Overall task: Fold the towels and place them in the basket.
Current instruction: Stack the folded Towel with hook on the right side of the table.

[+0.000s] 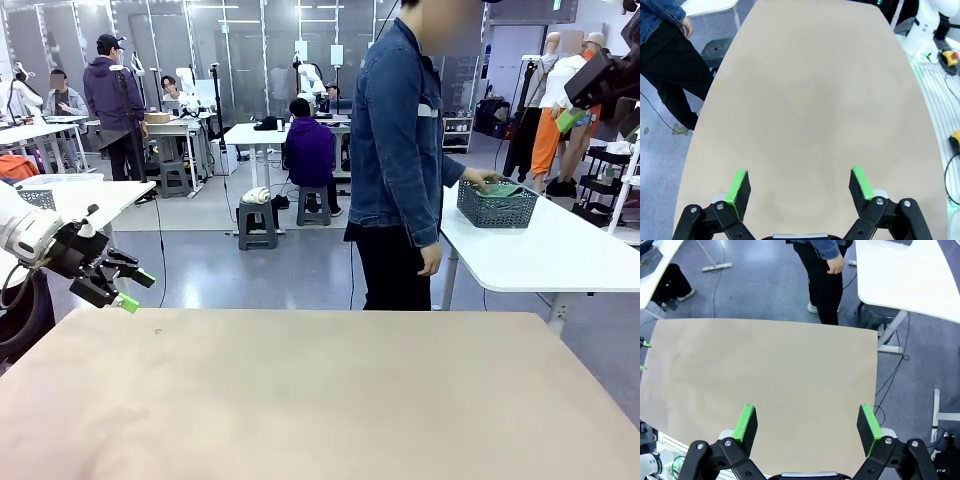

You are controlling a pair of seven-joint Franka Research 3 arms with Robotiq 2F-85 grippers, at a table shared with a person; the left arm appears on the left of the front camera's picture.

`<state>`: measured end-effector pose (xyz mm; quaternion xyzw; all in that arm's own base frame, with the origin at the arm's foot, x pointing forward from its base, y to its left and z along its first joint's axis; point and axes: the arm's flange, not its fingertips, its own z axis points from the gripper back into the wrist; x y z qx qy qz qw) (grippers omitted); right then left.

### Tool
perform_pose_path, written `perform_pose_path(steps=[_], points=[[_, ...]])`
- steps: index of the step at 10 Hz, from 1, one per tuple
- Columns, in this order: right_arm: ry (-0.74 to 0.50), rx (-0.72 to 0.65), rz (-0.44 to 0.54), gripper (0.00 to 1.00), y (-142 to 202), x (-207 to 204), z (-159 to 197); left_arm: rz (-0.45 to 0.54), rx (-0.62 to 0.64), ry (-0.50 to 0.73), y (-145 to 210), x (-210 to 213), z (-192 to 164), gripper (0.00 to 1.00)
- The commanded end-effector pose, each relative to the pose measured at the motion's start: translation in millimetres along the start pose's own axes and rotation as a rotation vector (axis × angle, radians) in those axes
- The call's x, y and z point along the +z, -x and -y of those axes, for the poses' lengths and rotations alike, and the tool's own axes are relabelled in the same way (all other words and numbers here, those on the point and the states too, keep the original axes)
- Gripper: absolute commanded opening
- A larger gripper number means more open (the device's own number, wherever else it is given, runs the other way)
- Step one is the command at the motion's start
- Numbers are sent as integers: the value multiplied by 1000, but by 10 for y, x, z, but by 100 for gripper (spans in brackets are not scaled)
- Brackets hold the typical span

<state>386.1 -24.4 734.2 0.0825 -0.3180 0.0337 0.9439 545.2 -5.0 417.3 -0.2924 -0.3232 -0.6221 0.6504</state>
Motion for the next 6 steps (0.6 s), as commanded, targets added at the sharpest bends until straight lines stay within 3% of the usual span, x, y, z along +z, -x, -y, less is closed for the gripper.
perform_pose_path(steps=[1, 6], points=[[2, -1, -8, 100, -16, 10, -6, -4, -1, -7, -10, -5, -7, 100], [2, -1, -8, 100, -16, 10, -6, -4, -1, -7, -10, -5, -7, 100]])
